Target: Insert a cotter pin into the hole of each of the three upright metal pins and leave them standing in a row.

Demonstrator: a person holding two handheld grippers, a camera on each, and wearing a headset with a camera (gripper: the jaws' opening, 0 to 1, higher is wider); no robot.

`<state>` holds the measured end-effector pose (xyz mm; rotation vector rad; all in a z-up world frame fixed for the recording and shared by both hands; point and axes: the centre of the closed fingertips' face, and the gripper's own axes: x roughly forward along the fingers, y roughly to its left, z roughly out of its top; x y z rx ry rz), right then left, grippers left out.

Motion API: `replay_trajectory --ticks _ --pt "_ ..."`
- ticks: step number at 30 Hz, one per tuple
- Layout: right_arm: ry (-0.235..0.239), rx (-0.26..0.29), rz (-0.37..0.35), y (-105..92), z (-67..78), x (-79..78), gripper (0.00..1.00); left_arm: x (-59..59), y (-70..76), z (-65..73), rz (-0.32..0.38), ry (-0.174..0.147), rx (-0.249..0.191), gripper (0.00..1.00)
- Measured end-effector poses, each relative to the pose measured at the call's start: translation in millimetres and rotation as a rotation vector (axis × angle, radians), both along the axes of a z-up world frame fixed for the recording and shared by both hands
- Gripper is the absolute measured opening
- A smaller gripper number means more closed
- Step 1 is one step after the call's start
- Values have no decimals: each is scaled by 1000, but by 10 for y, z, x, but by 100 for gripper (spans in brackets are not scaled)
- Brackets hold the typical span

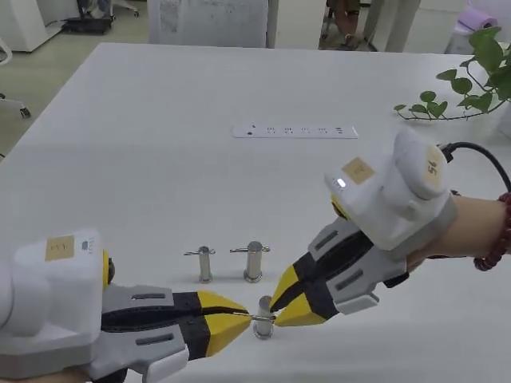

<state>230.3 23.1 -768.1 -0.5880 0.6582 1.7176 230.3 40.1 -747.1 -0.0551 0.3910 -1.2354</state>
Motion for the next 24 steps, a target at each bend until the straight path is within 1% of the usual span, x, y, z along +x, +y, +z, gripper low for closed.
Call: replay_trajectory --ticks 2,5,7,11,15,20,24 --pt "20 4 5 -1 7 -37 9 -9 -7 9 -8 -2 -4 0" --pt "26 9 12 -4 15 -57 6 -26 -15 12 -21 -7 -4 0" --pt "40 8 14 -12 16 -81 5 -42 -21 14 -32 -10 -4 0" --pt "45 8 15 -25 17 -96 5 -53 -26 23 -37 -17 -8 0" --pt "47 12 17 -28 23 -116 5 -72 -29 30 -48 -20 -7 0" --pt "28 30 29 -21 48 -122 4 -89 -20 44 -54 -25 -9 0" --pt "27 32 26 -19 55 -124 4 -107 -26 51 -62 -32 -7 0"
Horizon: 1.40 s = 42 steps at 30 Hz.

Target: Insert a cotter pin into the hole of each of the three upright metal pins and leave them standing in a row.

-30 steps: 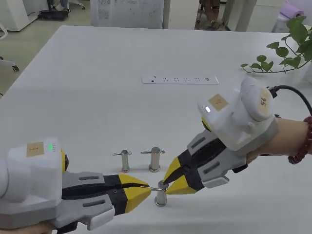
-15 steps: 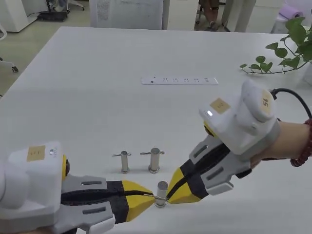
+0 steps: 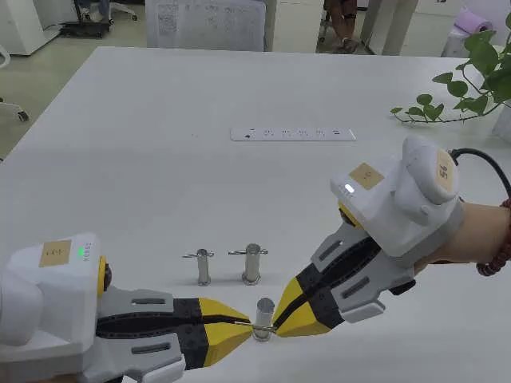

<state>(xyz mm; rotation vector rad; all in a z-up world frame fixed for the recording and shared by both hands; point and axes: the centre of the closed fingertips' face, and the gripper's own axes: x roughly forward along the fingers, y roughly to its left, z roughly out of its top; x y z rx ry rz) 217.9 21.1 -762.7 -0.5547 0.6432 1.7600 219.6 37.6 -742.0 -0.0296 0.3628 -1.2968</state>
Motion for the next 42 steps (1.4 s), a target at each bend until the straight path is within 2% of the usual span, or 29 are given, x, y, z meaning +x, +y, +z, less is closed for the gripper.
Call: replay_trajectory --ticks 11,19,24,28,30,42 --pt "-46 -10 -14 13 1 61 3 39 17 -36 25 -37 32 1" --pt "-68 -36 -23 -27 -27 79 3 49 -1 -86 38 -32 54 20" --pt "-87 -57 -44 -92 -38 126 3 129 20 -99 83 -52 59 32" --pt "-90 -76 -75 -141 -46 155 3 173 26 -127 108 -62 62 38" --pt "-80 -92 -103 -174 -55 172 3 201 30 -158 123 -65 65 40" --pt "-95 -167 -190 -354 -161 259 3 405 11 -350 178 -102 104 42"
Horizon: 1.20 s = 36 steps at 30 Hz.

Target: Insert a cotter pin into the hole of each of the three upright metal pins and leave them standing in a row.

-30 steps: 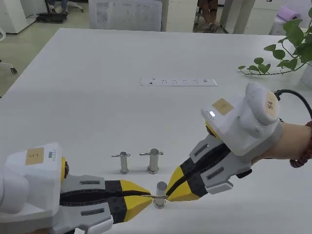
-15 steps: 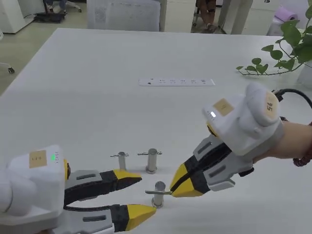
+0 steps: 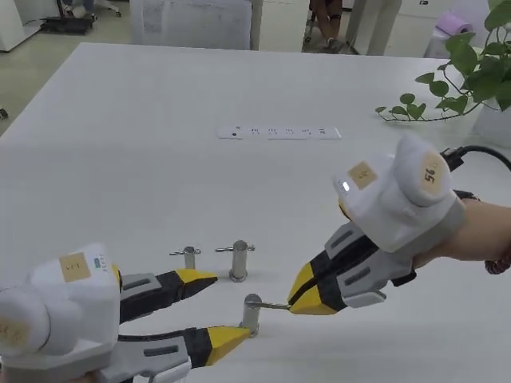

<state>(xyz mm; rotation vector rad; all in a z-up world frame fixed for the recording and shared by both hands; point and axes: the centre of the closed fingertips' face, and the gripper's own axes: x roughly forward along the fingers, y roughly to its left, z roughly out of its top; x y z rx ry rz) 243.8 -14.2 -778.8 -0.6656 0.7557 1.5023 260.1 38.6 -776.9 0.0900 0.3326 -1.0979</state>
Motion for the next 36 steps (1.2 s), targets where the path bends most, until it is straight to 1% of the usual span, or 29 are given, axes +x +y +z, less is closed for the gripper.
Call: replay_trajectory --ticks 3,7,10,17,20,28,29,32,36 --pt "4 -13 -16 -26 -24 4 3 32 -22 -37 -2 -11 2 42" --pt "12 -32 -48 -72 -64 23 3 63 -55 -135 -16 -23 33 40" --pt "20 -46 -74 -110 -95 39 3 86 -84 -182 -25 -23 36 38" --pt "25 -68 -95 -166 -150 44 3 145 -126 -300 -35 -25 61 37" --pt "24 -78 -109 -193 -186 56 3 170 -140 -358 -41 -18 68 36" --pt "26 -104 -136 -254 -303 52 3 180 -219 -487 -60 -1 85 32" --pt "29 -108 -135 -261 -321 43 3 179 -227 -498 -61 5 85 31" --pt "30 -110 -137 -267 -340 43 3 180 -251 -519 -64 6 88 30" --pt "26 -109 -151 -263 -353 82 3 195 -271 -540 -67 7 90 26"
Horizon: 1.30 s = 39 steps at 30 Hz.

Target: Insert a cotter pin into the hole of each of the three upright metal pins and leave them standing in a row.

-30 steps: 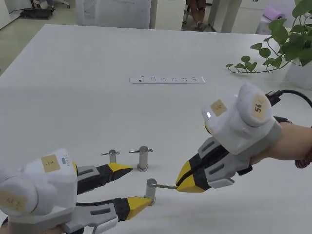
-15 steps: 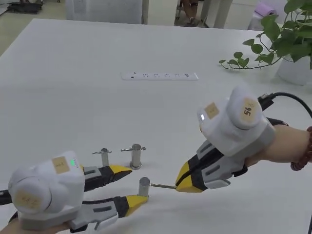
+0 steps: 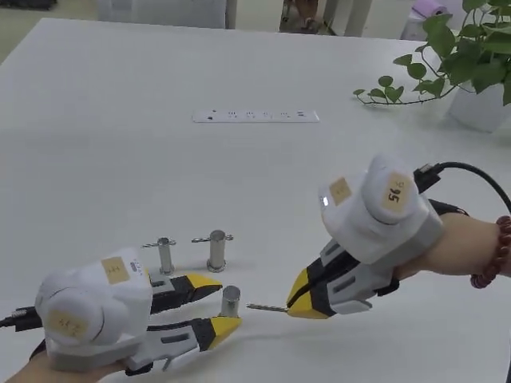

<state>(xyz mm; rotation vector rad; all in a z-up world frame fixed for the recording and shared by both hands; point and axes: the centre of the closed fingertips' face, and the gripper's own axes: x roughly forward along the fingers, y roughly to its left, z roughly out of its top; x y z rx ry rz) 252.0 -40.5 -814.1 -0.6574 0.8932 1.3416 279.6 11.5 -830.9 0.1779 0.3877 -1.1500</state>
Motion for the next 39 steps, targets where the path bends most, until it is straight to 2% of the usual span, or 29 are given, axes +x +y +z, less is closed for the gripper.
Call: replay_trajectory --ticks 12,20,39 --pt "15 -3 -30 17 -46 44 3 -1 -66 -44 -14 12 -9 12" --pt "12 4 -33 50 -35 59 3 0 -71 -64 -7 22 -14 12" --pt "-14 11 -20 54 -1 110 2 3 -70 -66 -7 17 -3 12"
